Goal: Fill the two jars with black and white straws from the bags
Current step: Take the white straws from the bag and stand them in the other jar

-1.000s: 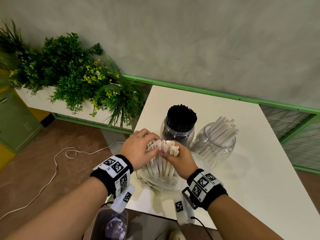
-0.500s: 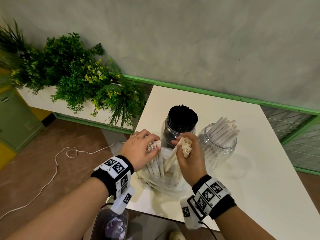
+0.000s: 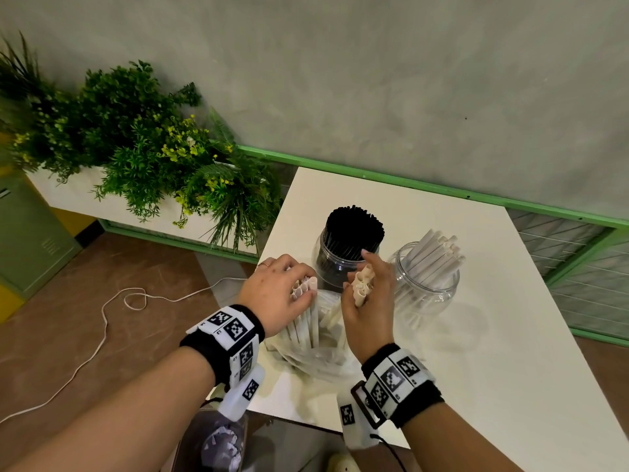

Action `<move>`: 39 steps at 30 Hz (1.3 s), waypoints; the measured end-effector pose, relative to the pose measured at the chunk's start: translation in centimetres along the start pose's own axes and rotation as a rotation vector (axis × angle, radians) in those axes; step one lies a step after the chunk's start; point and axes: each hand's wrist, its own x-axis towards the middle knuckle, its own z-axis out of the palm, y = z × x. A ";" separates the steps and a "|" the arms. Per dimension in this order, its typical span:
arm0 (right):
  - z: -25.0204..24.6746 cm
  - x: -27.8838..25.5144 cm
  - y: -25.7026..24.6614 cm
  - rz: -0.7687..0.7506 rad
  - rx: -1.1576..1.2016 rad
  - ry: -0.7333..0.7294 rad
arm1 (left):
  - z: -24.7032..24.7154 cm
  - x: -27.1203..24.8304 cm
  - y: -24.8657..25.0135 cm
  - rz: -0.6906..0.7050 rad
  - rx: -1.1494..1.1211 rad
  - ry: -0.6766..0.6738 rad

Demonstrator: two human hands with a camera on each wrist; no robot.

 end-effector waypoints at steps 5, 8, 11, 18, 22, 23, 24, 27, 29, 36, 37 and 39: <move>-0.7 -0.3 0.6 0.104 0.090 0.000 | -0.1 -0.1 0.0 -0.009 -0.001 -0.013; -1.3 -0.7 0.8 0.218 0.211 -0.052 | 0.0 -0.1 0.0 -0.010 -0.001 -0.013; -1.6 -0.7 1.1 0.270 0.223 -0.081 | 0.1 -0.1 0.1 -0.013 0.002 -0.017; -2.7 -1.1 0.9 0.057 0.041 -0.105 | 0.0 -0.1 0.5 0.017 0.000 0.005; -2.7 -0.9 1.6 -0.152 -0.127 -0.105 | 0.0 0.0 0.8 0.030 -0.003 0.006; -2.6 -0.8 1.7 -0.180 -0.149 -0.109 | -0.1 0.0 0.8 0.029 0.000 0.001; -2.5 -0.8 1.8 -0.190 -0.163 -0.113 | -0.1 0.0 0.9 0.028 0.003 -0.004; -1.8 -0.8 2.1 -0.108 -0.198 -0.144 | 0.0 0.0 1.0 0.024 0.012 -0.018; -1.3 -0.6 2.1 -0.013 -0.213 -0.191 | 0.1 0.1 1.1 0.020 0.013 -0.021; -1.5 1.7 0.3 0.032 -0.121 -0.126 | 0.1 0.0 1.1 0.033 0.020 -0.006; -1.9 2.2 -0.3 0.012 -0.120 -0.115 | 0.1 0.0 1.1 0.033 0.022 -0.008; -2.9 3.2 -1.5 -0.028 -0.097 -0.102 | 0.1 0.1 1.1 0.027 0.026 -0.020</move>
